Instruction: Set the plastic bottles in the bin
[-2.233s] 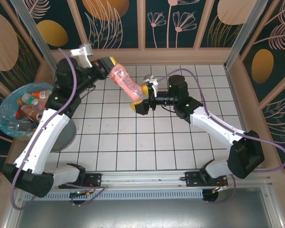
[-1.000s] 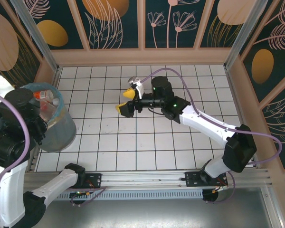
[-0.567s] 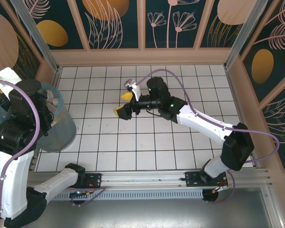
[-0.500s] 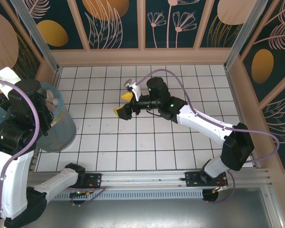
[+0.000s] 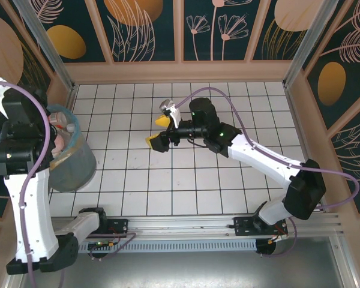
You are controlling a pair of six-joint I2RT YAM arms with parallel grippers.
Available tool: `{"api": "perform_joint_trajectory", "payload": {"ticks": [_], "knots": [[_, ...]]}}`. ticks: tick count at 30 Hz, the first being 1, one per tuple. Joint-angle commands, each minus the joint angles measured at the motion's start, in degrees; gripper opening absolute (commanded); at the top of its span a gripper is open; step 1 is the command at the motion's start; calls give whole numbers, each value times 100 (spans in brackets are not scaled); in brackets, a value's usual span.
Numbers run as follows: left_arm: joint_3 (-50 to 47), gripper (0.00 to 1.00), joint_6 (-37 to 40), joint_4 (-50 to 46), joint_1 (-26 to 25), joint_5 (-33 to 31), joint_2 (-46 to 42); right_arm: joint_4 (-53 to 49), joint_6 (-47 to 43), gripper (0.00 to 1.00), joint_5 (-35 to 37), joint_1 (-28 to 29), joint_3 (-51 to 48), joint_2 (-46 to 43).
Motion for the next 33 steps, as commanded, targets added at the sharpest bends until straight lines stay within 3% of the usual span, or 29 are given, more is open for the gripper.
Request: {"api": "perform_joint_trajectory", "payload": {"ticks": [1, 4, 12, 19, 23, 28, 33], "knots": [[-219, 0, -225, 186, 680, 1201, 79, 72, -127, 99, -15, 49, -138, -274], [-423, 0, -276, 247, 1242, 1727, 47, 55, -154, 99, -48, 49, -189, -344], [-759, 2, -391, 524, 2036, 2592, 171, -32, -293, 99, -138, 47, -158, -298], [-839, 63, -582, 646, 2474, 2862, 187, -71, -280, 99, -173, 49, -107, -303], [-586, 81, -620, 681, 2493, 2500, 132, -113, -210, 99, -173, 49, -80, -299], [113, 79, -471, 599, 2492, 2142, 186, -96, -95, 99, -164, 49, -101, -315], [270, 63, -94, 651, 2488, 2201, 312, -28, 70, 99, -151, 49, -155, -293]]}}
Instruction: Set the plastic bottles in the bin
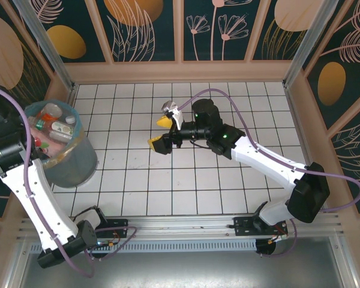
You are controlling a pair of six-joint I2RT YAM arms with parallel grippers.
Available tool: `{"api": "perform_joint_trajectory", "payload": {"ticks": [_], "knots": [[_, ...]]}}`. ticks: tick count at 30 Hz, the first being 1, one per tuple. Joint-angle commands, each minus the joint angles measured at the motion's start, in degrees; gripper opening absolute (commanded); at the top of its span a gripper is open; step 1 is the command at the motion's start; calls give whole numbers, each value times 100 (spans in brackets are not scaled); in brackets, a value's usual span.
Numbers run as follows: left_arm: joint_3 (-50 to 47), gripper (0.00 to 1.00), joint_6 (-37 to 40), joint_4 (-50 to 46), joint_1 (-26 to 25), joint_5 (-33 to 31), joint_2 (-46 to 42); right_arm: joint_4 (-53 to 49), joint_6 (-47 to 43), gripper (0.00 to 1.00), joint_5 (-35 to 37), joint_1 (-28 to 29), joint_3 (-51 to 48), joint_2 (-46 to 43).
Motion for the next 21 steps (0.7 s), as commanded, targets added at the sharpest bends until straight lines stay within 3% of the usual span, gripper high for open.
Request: {"api": "perform_joint_trajectory", "payload": {"ticks": [1, 4, 6, 12, 15, 21], "knots": [[86, 59, 337, 45, 56, -88, 177, 30, 180, 99, -92, 49, -28, -77], [1, 38, 324, -22, 56, -21, 320, 58, 282, 99, -75, 55, -20, -30], [-358, 30, 166, 141, 56, 205, 187, 51, 323, 99, -61, 64, 2, 13], [-2438, 23, -317, 892, 51, 1043, -717, 65, 432, 99, 2, 109, 23, 150], [-3304, 22, -367, 1060, 55, 1124, -1020, 6, 460, 99, -17, 145, 88, 275], [-3803, 19, -326, 1240, 55, 1027, -1245, -66, 513, 99, 17, 249, 211, 503]]}}
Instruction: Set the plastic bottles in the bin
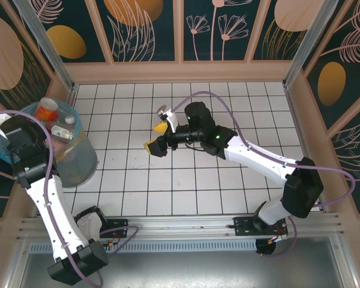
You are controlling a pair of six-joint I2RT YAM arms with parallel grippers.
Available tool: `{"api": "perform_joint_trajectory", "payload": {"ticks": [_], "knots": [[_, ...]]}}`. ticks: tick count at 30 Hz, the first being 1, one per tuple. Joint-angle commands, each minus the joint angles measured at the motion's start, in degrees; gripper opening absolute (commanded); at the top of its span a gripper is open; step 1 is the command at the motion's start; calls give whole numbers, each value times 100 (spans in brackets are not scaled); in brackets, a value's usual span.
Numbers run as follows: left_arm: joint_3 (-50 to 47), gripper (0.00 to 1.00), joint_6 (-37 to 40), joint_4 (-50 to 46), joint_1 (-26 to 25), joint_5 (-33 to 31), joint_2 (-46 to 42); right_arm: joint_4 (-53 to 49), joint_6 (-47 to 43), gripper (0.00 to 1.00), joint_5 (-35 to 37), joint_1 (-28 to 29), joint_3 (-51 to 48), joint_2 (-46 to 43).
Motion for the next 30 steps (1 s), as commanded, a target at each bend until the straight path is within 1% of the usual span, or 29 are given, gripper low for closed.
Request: {"api": "perform_joint_trajectory", "payload": {"ticks": [1, 6, 10, 13, 17, 19, 25, 27, 30], "knots": [[-367, 18, -106, -299, 18, 208, 100, -65, 123, 99, 17, 99, 232, 123], [-763, 17, -107, -145, 18, 273, 52, -106, 195, 99, 99, 185, 364, 274], [-998, 17, -151, -81, 16, 488, 4, -184, 191, 99, 139, 247, 440, 341], [-907, 17, -155, -98, 19, 527, -63, -266, 159, 99, 172, 269, 504, 386], [-129, 17, -44, -322, 17, 498, 35, -293, 149, 99, 184, 295, 626, 476], [343, 19, 39, -440, 18, 519, 118, -289, 156, 99, 190, 313, 696, 533], [1828, 37, 278, -889, 18, 483, 355, -364, 187, 99, 231, 388, 985, 670], [2191, 37, 310, -941, 16, 474, 401, -422, 219, 99, 350, 392, 1065, 653], [2627, 39, 259, -877, 15, 895, 475, -543, 359, 99, 809, 348, 1163, 548]]}}
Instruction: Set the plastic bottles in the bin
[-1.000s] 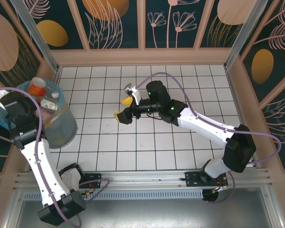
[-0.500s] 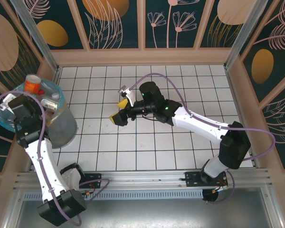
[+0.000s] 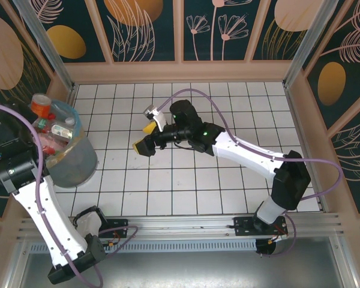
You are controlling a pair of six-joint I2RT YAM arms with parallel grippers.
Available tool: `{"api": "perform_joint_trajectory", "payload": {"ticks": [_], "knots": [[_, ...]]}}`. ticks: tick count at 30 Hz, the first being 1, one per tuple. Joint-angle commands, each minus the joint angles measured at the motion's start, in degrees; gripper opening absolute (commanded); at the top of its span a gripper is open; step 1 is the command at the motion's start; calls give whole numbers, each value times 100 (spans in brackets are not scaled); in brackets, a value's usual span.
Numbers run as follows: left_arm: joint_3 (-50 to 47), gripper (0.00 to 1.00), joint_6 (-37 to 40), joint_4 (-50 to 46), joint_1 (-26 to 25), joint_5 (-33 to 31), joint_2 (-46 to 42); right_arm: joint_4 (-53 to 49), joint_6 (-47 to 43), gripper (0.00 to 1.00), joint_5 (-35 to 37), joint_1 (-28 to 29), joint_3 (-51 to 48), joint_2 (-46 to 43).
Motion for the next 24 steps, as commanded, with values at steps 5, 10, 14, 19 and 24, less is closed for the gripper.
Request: {"api": "perform_joint_trajectory", "payload": {"ticks": [5, 10, 14, 19, 24], "knots": [[806, 39, -330, 217, -17, 1632, 279, -303, 721, 98, 658, -584, 296, -325], [1056, 35, -516, 515, -257, 2135, 487, -359, 1149, 98, 665, -1603, 25, -587], [1008, 34, -361, 696, -1320, 1565, 724, -595, 1132, 98, 875, -2329, -149, -737], [1020, 35, 309, 851, -4104, -527, 1602, -823, 984, 98, 1372, -3116, -442, -982], [401, 38, 436, 1802, -5418, -668, 2489, -697, 948, 99, 1618, -3856, -1125, -1347]]}}
